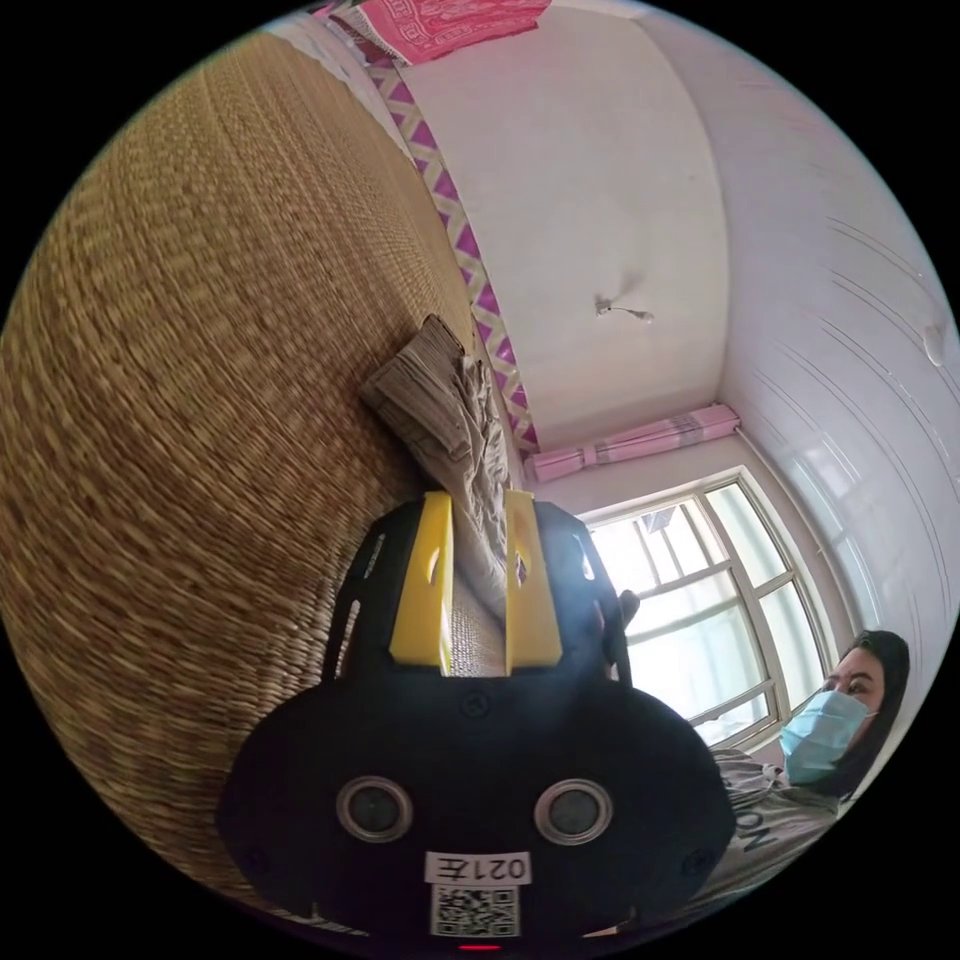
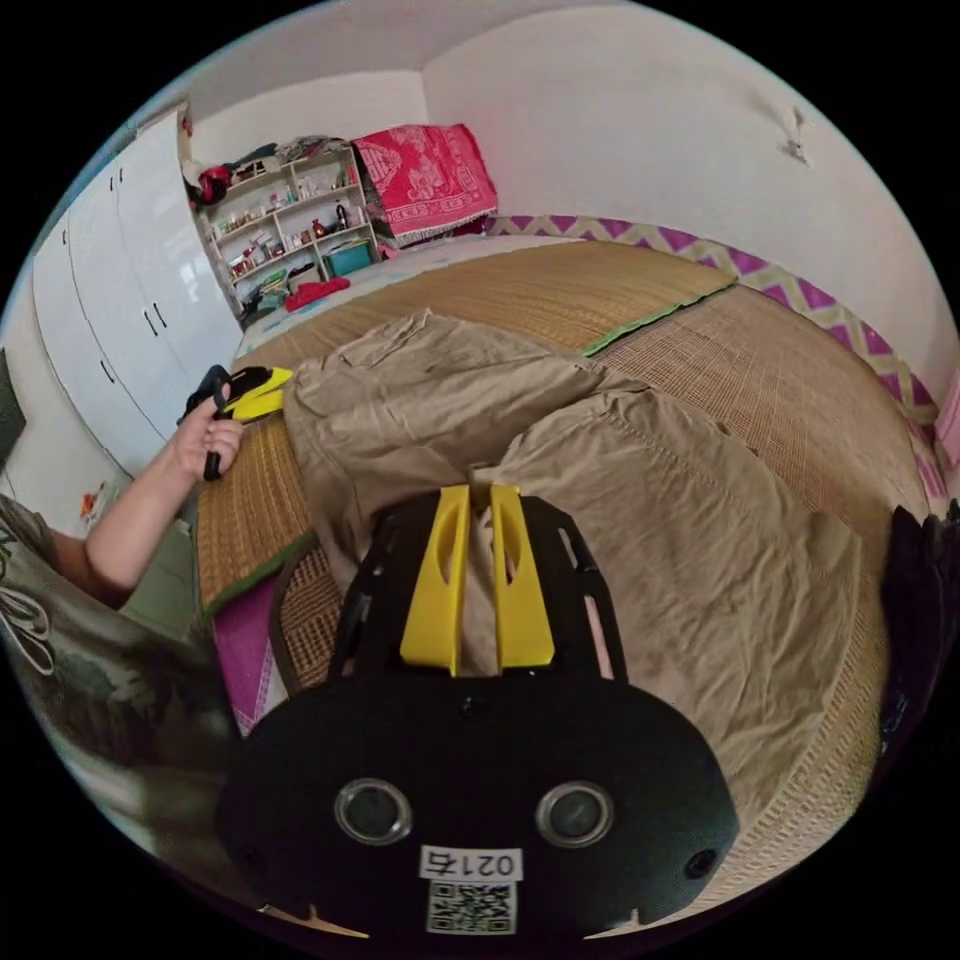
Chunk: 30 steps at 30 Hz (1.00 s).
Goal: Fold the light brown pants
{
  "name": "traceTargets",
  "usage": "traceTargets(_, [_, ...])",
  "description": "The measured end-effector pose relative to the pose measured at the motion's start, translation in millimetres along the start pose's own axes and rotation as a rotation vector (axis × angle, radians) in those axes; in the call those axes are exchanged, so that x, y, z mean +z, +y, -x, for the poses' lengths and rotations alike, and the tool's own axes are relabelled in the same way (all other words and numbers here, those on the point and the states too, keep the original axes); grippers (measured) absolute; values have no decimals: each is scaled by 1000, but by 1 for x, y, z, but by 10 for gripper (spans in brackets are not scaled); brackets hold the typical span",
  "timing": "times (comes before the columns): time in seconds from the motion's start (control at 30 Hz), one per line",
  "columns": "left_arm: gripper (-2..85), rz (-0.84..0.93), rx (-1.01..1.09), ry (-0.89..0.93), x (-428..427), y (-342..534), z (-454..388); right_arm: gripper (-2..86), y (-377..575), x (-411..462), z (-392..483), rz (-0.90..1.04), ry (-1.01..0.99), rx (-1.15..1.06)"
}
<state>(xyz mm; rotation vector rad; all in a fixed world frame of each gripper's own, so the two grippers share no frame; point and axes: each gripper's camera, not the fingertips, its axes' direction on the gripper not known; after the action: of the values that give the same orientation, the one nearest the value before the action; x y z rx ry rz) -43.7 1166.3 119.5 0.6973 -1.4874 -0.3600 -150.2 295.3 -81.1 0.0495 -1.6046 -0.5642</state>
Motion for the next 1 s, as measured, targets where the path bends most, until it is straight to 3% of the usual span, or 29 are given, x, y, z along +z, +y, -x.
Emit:
traceTargets(0.23, [67, -2, -18, -2, 1, 16, 27, 19, 10, -22, -15, -151, 10, 132])
traceTargets(0.33, [64, 0, -18, -6, 1, 22, 36, 49, 5, -3, -8, -56, -41, 96])
traceTargets(0.73, [66, 3, -11, 0, 0, 35, 69, 83, 7, 62, 67, 171, 384, -124])
traceTargets(1.0, [64, 4, 0, -7, -2, 35, 85, 56, 45, 36, 24, 92, 275, 22])
